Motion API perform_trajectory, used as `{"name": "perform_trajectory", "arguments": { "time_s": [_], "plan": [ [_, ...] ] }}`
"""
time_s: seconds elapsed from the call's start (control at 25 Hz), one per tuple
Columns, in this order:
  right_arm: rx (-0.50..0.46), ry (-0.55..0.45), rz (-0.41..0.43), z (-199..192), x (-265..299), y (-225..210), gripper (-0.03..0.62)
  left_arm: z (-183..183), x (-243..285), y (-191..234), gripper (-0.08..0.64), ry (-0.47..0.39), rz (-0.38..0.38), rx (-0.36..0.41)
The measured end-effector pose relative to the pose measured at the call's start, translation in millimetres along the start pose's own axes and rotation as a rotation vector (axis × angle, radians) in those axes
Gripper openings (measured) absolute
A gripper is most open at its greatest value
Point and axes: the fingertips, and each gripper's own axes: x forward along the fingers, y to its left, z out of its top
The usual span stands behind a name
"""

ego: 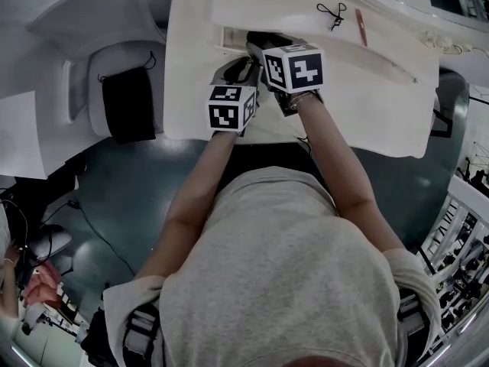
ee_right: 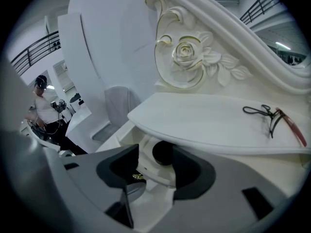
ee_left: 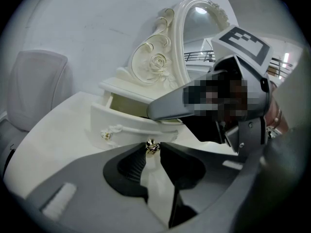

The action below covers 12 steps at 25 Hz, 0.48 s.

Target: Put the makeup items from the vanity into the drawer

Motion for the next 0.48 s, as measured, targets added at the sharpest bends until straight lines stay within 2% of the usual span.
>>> {"name": "perform_trajectory", "arguments": {
  "time_s": [0.36, 0.48],
  "plan": [
    [-0.035, -0.059, -0.014, -4.4, -20.7, -4.8, 0.221, 2.7, 0.3, 1.3, 0.095, 0.002, -0.004, 0.024],
    [-0.041, -0.070, -0.016, -9.4, -27.2, -5.0, 0.201, 4.7, 0.3, 5.9, 0.095, -0.004, 0.007, 0.044]
  ]
}}
